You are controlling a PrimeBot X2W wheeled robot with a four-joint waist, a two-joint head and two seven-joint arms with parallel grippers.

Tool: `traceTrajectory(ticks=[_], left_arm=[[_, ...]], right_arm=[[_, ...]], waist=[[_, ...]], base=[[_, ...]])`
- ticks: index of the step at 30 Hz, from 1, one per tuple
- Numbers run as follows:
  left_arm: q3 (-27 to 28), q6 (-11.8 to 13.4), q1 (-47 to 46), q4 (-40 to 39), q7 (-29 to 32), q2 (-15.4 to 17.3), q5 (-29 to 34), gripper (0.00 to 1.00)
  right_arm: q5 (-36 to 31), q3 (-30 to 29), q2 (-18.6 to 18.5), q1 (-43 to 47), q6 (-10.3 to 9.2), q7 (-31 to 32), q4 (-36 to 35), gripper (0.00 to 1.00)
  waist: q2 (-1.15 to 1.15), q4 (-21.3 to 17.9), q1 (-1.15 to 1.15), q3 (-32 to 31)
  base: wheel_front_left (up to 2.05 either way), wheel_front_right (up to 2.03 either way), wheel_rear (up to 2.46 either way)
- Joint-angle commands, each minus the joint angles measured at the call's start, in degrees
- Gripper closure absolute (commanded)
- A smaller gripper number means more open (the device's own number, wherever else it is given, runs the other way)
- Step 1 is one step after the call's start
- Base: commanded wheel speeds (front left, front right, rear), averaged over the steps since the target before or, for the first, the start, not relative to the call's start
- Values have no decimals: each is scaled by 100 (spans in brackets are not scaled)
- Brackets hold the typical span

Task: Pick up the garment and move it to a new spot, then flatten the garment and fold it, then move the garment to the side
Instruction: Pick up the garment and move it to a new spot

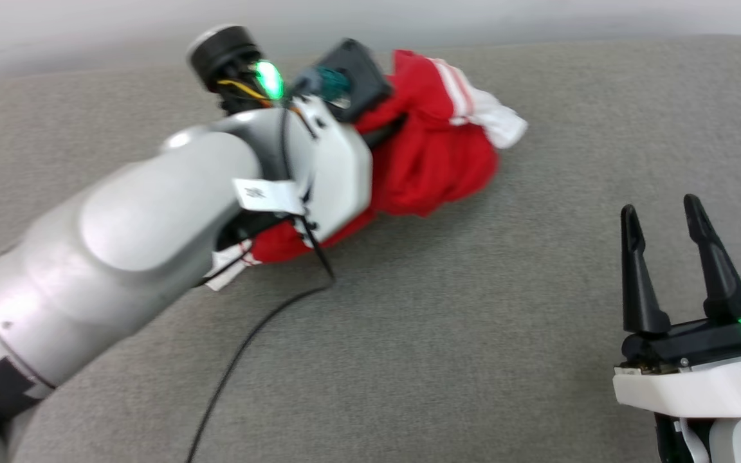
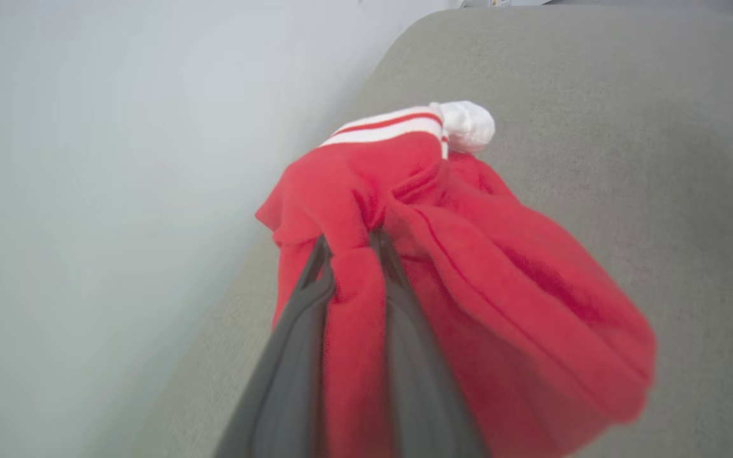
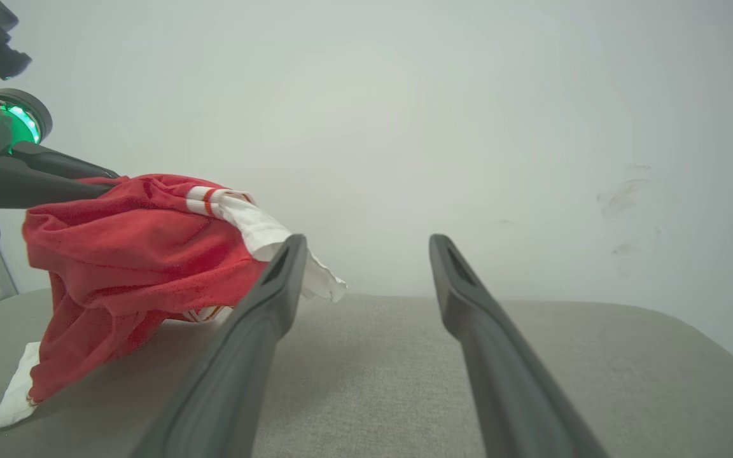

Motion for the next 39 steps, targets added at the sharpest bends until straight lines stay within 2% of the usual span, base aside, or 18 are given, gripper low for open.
traceTrajectory(ticks=[1, 7, 12, 15, 16, 19, 22, 24, 25, 26, 32, 35, 39], left_arm=[[-2, -4, -2, -37, -65, -132, 67, 100], [-5, -4, 404, -268, -24, -838, 488, 100], [-9, -4, 1105, -524, 370, -1346, 904, 100], [-9, -4, 1604, -647, 778, -1488, 1185, 100], [-11, -4, 2088, -709, 1087, -1590, 1416, 100], [-10, -4, 2538, -780, 1427, -1625, 1597, 100], [-8, -4, 2789, -837, 1574, -1627, 1656, 100], [-10, -4, 2805, -793, 1374, -1648, 1599, 100], [-10, -4, 2749, -743, 1215, -1662, 1599, 59], [-7, -4, 2658, -668, 979, -1676, 1593, 0], [76, -4, 2253, 212, -887, -1810, 1502, 0], [333, 246, 2238, 637, -1732, -1891, 1647, 0], [691, 669, 2413, 995, -2390, -1889, 1674, 0]], right_arm=[[29, -40, 11, -23, -4, -14, -29, 0], [124, -150, 11, -100, -4, -14, -85, 0], [208, -202, 12, -157, -4, -14, -109, 0], [249, -197, 12, -179, -4, -14, -105, 0], [265, -190, 12, -209, -4, -14, -82, 0], [263, -190, 12, -241, -4, -14, -50, 0], [241, -220, 12, -248, -4, -14, 3, 0], [213, -262, 12, -235, -4, -14, 57, 0], [205, -280, 12, -222, -4, -14, 80, 0], [201, -293, 12, -205, -4, -14, 105, 0], [151, -364, 11, 9, -3, -14, 347, 0], [94, -380, 12, 150, -4, -14, 489, 0], [-12, -359, 11, 319, -4, -14, 659, 0]], waist=[[0, -190, 1, 69], [0, -464, 1, 242], [0, -582, 1, 389], [0, -630, 1, 474], [0, -663, 1, 535], [0, -682, 1, 570], [0, -673, 1, 568], [0, -633, 1, 535], [0, -608, 1, 508], [0, -583, 1, 476], [0, -380, 1, 137], [0, -259, 1, -64], [0, -95, 1, -289]], base=[[0, 0, 0], [0, 0, 0], [0, 0, 0], [0, 0, 0], [0, 0, 0], [0, 0, 0], [0, 0, 0], [0, 0, 0], [0, 0, 0], [0, 0, 0], [0, 0, 0], [0, 0, 0], [0, 0, 0]])
